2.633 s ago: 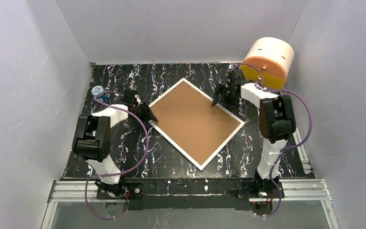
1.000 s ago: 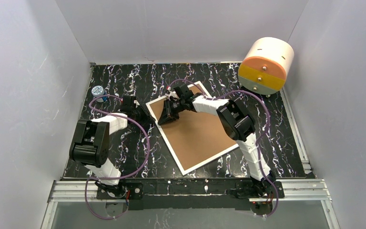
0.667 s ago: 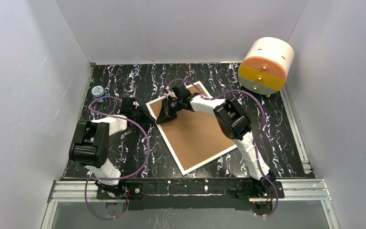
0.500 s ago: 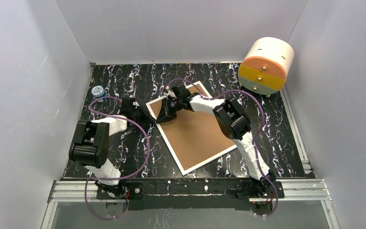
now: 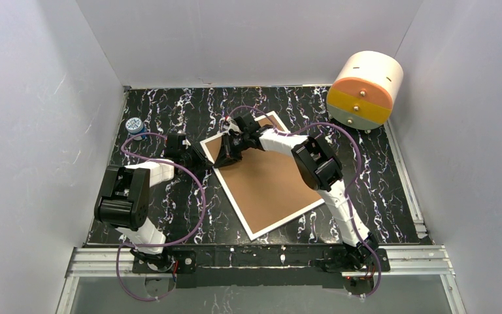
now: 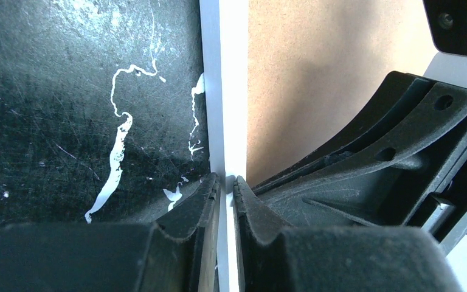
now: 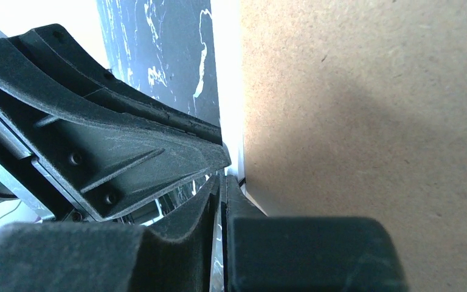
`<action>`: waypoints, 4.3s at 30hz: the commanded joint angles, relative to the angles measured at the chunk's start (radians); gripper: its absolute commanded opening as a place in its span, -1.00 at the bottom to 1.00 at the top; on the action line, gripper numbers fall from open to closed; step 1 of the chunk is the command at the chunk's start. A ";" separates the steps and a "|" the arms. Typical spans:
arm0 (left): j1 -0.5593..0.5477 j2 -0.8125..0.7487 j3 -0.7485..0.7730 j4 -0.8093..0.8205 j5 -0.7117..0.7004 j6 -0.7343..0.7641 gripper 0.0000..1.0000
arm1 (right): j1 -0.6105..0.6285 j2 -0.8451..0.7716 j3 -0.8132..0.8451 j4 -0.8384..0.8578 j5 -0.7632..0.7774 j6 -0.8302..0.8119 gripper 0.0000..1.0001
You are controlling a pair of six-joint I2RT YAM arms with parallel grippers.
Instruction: Put the photo into the frame
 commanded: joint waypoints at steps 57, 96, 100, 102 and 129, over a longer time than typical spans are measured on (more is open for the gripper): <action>-0.006 -0.119 0.075 -0.381 0.084 0.212 0.56 | 0.042 -0.412 -0.524 0.104 -0.013 -0.155 -0.40; -0.075 0.017 -0.065 -0.357 -0.080 0.065 -0.72 | 0.005 -0.240 -0.500 0.013 0.145 -0.173 -0.60; -0.075 0.015 -0.066 -0.357 -0.082 0.065 -0.73 | -0.017 -0.227 -0.513 0.004 0.169 -0.177 -0.61; -0.075 0.017 -0.066 -0.357 -0.083 0.065 -0.73 | -0.022 -0.222 -0.511 0.003 0.186 -0.173 -0.61; -0.075 -0.034 -0.004 -0.327 0.074 0.113 -0.12 | -0.030 -0.516 -0.656 -0.013 0.117 -0.228 -0.21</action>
